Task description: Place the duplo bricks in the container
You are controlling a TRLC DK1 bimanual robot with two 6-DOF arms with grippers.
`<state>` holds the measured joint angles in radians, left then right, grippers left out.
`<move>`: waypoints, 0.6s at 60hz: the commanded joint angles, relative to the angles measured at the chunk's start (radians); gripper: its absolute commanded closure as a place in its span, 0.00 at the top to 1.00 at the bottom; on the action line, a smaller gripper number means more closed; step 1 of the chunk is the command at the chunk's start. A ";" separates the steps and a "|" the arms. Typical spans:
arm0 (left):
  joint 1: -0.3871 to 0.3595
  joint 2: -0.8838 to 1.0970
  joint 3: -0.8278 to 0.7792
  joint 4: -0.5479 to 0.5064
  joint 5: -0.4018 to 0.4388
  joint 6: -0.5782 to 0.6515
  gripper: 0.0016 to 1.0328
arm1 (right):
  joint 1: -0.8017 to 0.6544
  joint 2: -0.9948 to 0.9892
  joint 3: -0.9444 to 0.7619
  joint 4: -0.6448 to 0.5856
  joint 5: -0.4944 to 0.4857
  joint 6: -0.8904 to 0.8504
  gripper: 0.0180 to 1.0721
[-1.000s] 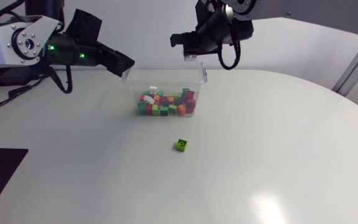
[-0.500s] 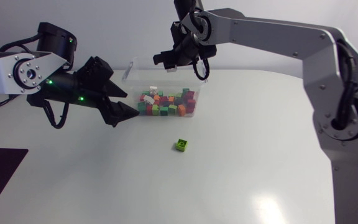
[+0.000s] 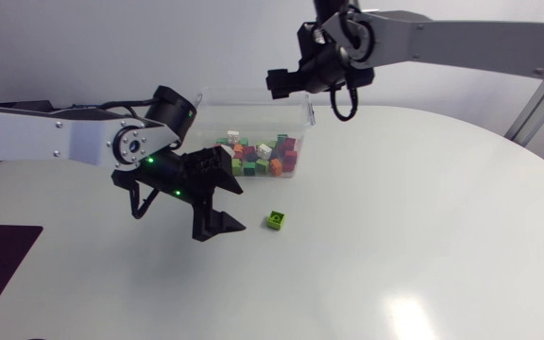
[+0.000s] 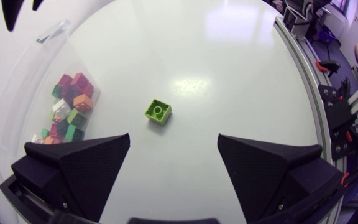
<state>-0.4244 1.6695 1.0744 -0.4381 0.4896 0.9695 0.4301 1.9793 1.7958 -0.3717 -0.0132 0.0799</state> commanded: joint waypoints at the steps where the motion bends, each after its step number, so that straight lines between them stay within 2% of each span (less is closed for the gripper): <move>1: -0.030 0.062 0.038 -0.017 -0.003 0.086 0.95 | -0.039 -0.142 -0.145 0.065 -0.019 -0.011 0.95; 16: -0.073 0.222 0.187 -0.102 -0.039 0.172 0.94 | -0.120 -0.401 -0.458 0.197 -0.083 -0.011 0.95; 29: -0.091 0.395 0.397 -0.275 -0.060 0.230 0.93 | -0.154 -0.545 -0.632 0.255 -0.119 -0.025 0.95; 36: -0.103 0.463 0.466 -0.329 -0.077 0.252 0.93 | -0.156 -0.608 -0.702 0.275 -0.125 -0.031 0.95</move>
<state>-0.5133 2.0674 1.4849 -0.7254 0.4240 1.1713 0.2790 1.4166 1.1446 -0.1226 -0.1314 0.0685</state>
